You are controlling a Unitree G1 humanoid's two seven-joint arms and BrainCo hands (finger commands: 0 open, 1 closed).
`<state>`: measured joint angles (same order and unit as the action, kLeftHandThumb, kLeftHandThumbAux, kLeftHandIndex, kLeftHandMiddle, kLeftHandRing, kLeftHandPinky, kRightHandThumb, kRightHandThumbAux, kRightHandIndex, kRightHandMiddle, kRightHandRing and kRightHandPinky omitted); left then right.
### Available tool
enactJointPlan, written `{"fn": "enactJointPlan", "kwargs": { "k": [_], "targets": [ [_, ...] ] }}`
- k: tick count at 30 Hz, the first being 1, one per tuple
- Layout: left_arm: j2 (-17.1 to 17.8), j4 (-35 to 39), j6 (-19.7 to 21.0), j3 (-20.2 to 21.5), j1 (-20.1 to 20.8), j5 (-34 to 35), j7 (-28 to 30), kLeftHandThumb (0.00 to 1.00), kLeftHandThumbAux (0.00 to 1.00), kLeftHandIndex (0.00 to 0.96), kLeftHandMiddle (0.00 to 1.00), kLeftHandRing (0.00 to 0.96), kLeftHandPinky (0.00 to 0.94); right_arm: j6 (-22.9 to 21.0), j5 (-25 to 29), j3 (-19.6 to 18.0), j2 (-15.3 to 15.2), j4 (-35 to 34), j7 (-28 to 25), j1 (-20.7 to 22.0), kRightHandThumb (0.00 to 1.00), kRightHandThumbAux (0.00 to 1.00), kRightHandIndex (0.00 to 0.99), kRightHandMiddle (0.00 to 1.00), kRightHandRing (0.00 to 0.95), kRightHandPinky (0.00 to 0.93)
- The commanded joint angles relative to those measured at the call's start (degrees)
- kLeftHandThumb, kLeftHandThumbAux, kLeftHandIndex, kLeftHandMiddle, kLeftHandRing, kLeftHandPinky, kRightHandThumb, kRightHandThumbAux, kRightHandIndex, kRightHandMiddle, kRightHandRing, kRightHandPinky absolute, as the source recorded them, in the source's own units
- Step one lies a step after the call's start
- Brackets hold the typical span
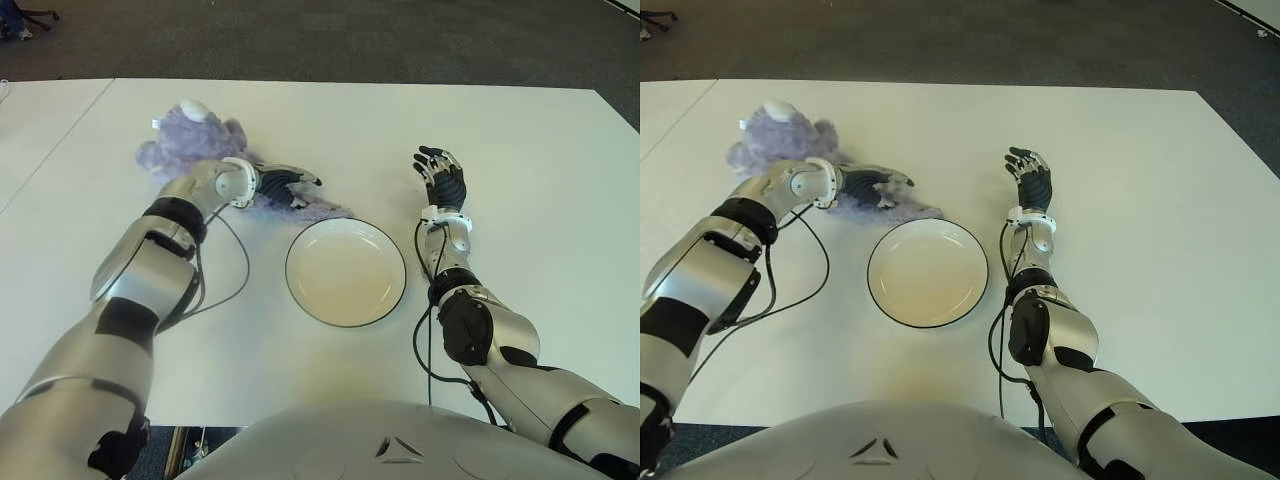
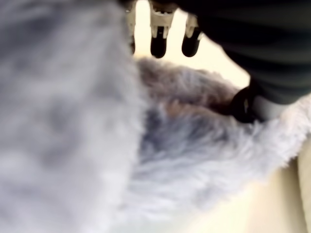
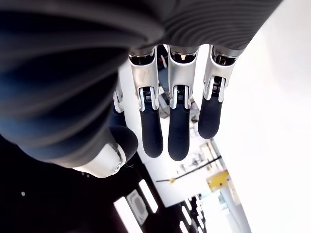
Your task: Put the doll into the plate.
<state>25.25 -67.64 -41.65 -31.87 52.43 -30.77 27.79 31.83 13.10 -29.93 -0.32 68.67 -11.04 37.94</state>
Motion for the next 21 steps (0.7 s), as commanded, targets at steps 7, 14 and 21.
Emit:
{"fn": "enactJointPlan", "kwargs": {
  "k": [7, 14, 21],
  "targets": [
    [-0.8, 1.3, -3.9, 0.4, -7.6, 6.0, 16.2, 0.406, 0.466, 0.098, 0.144, 0.174, 0.228, -5.6, 0.8, -0.9, 4.3, 8.2, 2.1, -14.2, 0.719, 0.735, 0.404, 0.327, 0.342, 0.272],
    [0.4, 4.7, -2.5, 1.1, -7.7, 9.4, 21.9, 0.51, 0.462, 0.322, 0.293, 0.282, 0.274, -5.1, 0.7, -0.8, 4.4, 8.2, 2.2, -14.4, 0.719, 0.735, 0.405, 0.32, 0.343, 0.276],
    [1.7, 8.3, -1.1, 0.5, -7.7, 9.3, 23.7, 0.528, 0.448, 0.337, 0.314, 0.284, 0.22, -5.2, 0.8, -0.8, 4.3, 8.2, 2.2, -14.4, 0.721, 0.735, 0.405, 0.32, 0.342, 0.281]
  ]
}}
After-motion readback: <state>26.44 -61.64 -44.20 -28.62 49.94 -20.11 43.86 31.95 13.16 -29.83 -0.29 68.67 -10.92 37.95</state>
